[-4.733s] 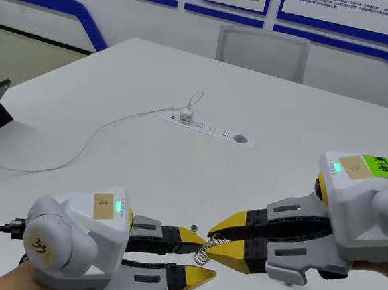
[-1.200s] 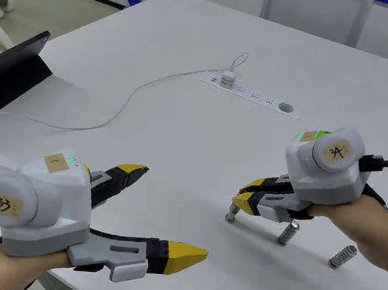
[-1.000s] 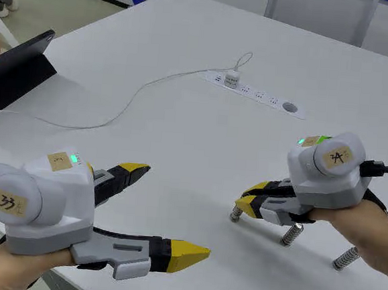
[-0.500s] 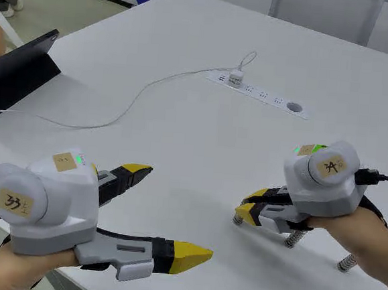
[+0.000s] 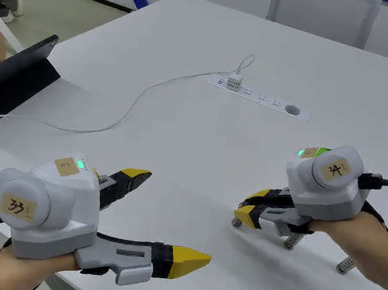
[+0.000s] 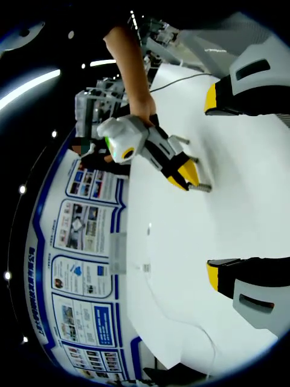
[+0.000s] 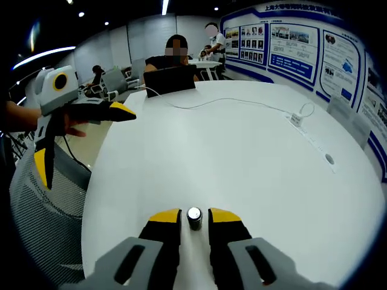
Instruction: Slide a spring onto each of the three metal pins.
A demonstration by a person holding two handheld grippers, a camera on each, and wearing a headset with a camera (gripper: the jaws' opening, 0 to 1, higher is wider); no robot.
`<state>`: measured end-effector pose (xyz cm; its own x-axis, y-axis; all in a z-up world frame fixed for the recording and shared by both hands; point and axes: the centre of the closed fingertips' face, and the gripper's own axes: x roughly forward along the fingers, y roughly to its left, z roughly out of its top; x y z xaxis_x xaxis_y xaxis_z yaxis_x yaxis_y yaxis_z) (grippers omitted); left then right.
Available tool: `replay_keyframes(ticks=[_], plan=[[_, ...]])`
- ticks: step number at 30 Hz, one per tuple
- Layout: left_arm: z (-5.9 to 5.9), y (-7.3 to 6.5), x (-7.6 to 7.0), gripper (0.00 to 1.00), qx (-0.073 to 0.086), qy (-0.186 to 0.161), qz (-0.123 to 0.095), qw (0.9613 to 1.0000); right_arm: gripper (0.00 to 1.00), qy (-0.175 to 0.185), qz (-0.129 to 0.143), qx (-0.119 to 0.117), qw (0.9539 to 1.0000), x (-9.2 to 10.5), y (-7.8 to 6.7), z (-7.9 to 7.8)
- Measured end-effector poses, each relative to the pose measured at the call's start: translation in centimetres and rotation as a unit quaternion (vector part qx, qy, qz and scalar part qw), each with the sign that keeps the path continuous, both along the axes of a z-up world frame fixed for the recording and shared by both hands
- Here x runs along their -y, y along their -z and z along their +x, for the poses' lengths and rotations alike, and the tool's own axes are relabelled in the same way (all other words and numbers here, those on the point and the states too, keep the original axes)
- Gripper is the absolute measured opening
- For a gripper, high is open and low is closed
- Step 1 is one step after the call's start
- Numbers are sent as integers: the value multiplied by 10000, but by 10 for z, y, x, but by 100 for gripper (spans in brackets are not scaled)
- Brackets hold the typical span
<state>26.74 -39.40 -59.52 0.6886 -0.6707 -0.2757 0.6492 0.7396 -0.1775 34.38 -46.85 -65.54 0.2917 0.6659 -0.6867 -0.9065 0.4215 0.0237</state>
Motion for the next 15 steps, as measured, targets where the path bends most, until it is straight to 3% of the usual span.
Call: replay_keyframes(ticks=[9, 10, 15], plan=[[-3, 5, 2, 100, -45, 90, 175, 9998, 24, 27, 287, 242, 9993, -1, -24, -4], [-2, 5, 1, 100, -35, 62, 178, 9998, 24, -13, 334, 388, 9987, -1, -30, -3], [3, -4, -5, 100, 110, -132, 54, 9998, 27, -4, 547, 630, 9965, 4, -49, -8]])
